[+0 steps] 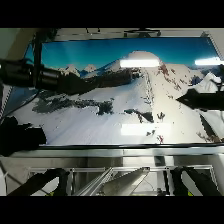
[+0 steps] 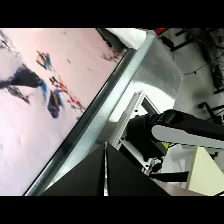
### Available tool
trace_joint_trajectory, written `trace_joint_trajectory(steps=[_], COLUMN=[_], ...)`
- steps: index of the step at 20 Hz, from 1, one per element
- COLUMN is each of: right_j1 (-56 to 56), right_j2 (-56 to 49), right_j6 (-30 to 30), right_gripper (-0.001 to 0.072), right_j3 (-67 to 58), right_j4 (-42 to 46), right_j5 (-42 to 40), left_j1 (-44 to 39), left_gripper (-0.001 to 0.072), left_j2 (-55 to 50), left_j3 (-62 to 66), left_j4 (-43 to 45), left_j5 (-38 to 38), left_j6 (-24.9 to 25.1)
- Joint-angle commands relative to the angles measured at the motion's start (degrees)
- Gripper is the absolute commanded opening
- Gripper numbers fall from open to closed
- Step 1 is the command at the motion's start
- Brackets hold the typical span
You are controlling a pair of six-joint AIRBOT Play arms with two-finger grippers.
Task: Fold the shirts.
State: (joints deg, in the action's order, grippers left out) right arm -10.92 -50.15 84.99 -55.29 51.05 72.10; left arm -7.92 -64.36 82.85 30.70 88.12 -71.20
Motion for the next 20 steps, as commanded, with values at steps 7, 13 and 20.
trace_joint_trajectory(steps=[7, 13, 20], right_j1=[16.1, 16.1, 16.1], right_j2=[5.1, 5.0, 5.0], right_j6=[-2.7, -2.7, -2.7], right_gripper=[0.0021, 0.0021, 0.0021], right_j3=[9.0, 9.0, 9.0], right_j4=[-0.8, -0.8, -0.8], right_j5=[-9.6, -8.5, -8.5], left_j1=[7.9, 13.0, 14.0], left_gripper=[0.002, 0.002, 0.002], left_j2=[24.4, 29.4, 32.6], left_j3=[-40.4, -44.6, -44.9], left_j4=[2.3, 2.3, 2.3], left_j5=[-11.3, -11.5, -11.7], left_j6=[-0.4, -0.4, -0.4])
